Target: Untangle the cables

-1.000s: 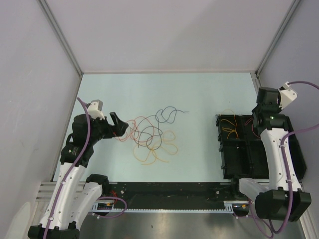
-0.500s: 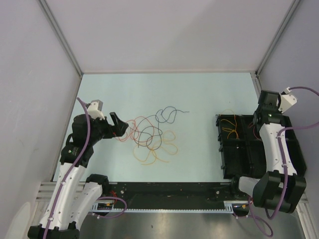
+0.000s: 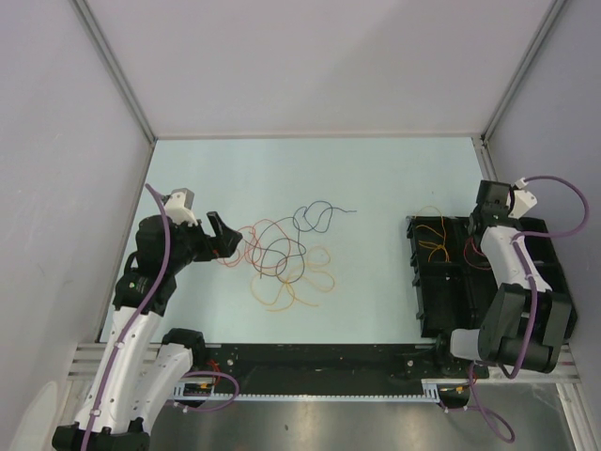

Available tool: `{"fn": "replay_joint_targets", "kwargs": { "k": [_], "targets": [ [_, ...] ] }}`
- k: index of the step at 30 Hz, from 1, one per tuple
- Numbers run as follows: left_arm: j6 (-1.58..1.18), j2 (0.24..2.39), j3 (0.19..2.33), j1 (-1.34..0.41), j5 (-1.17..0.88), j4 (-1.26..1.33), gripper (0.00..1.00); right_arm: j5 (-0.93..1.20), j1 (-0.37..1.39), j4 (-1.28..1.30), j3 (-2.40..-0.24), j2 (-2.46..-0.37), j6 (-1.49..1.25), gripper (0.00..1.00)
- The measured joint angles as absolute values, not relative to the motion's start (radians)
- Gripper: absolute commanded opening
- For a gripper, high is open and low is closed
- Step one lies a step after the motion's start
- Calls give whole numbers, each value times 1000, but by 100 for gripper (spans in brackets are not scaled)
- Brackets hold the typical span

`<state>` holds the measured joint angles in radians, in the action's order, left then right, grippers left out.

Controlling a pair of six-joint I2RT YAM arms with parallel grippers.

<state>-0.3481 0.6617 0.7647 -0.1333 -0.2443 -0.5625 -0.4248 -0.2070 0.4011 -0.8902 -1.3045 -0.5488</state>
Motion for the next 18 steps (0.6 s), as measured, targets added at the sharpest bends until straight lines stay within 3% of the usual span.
{"fn": "replay_joint_targets", "kwargs": {
  "k": [15,18],
  "targets": [
    [-348,667,765,-133,-244,-562,100,-302,-262,333,-866,-1359,-542,0],
    [-348,667,765,-133,-244,-562,100,-273,-273,315,-866,-1360,-530,18]
  ]
}}
